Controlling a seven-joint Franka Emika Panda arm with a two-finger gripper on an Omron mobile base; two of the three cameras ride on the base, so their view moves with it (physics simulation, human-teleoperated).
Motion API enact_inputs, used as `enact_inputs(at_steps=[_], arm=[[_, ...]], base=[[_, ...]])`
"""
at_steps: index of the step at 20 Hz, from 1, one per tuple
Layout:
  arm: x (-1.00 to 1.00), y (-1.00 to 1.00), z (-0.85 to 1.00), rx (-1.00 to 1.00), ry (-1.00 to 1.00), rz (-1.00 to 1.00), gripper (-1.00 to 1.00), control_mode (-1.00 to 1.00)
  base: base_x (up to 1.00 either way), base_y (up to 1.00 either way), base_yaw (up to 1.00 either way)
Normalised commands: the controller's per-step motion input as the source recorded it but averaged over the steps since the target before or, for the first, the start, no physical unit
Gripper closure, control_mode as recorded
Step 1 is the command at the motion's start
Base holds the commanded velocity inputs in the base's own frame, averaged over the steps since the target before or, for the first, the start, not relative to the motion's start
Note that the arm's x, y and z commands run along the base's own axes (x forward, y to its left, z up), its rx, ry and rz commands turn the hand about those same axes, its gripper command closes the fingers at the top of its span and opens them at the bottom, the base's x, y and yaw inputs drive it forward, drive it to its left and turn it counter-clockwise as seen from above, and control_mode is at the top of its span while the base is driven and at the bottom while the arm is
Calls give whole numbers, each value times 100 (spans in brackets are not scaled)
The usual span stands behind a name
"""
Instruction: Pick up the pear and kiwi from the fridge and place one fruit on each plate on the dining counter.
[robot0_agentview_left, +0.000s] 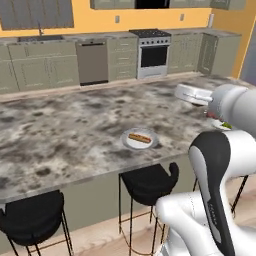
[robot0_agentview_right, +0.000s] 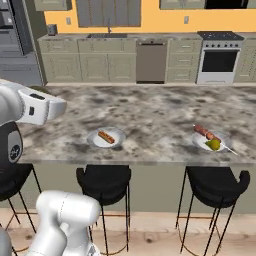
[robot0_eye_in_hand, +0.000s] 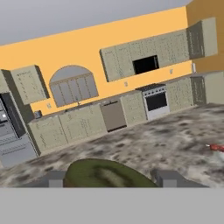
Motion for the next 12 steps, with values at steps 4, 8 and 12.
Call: enact_inputs(at_steps=[4, 8, 12], arm=[[0, 0, 0, 0, 0, 0, 100, 100], [0, 0, 0, 0, 0, 0, 100, 100], [25, -3, -8, 3, 14, 4, 100, -100]], base=[[97, -16, 17], [100, 0, 14], [75, -2, 13]])
